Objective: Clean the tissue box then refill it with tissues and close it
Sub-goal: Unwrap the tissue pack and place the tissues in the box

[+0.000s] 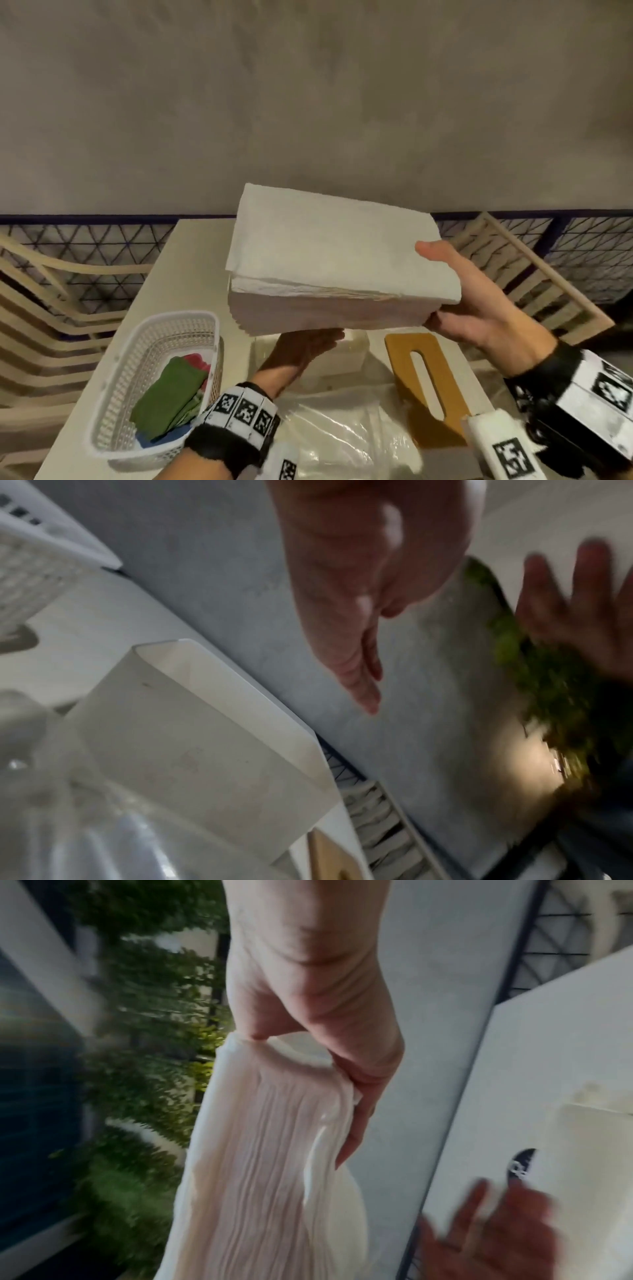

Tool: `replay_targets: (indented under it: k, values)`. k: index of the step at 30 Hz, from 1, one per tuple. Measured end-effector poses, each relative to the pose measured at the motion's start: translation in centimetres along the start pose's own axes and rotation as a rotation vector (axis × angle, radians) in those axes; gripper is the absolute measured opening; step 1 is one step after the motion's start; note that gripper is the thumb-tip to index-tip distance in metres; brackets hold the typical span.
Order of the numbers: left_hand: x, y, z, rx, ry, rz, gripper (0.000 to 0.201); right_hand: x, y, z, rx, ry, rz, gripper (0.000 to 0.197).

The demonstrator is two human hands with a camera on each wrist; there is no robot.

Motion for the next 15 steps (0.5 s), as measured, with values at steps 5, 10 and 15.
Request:
replay_targets:
  k: [5, 10, 15]
  values:
    - [-5.4, 2.3, 2.2, 0.173, 0.292, 0.5, 0.05, -7.7, 3.7, -3.1, 0.103, 0.127, 0.092, 0.107]
    - [-7.8, 1.3, -0.3, 0.006, 0.256, 0.321, 0.089, -12.5, 5.9, -5.5, 0.231, 0.275, 0.132, 0.095]
    - [-8.3, 2.8, -1.7, -0.081, 0.299, 0.076, 0.064, -14.7, 6.0, -8.1, 0.294, 0.478, 0.26, 0.042]
Point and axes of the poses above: each hand's wrist, its own z-axis away from the middle knuckle, its own x-axis out of the palm, y = z × x, the point moved 7 cm from there along -z, towards the middle knuckle, and after that the axes turned 9 degrees about -y, right-handed, at the moved point
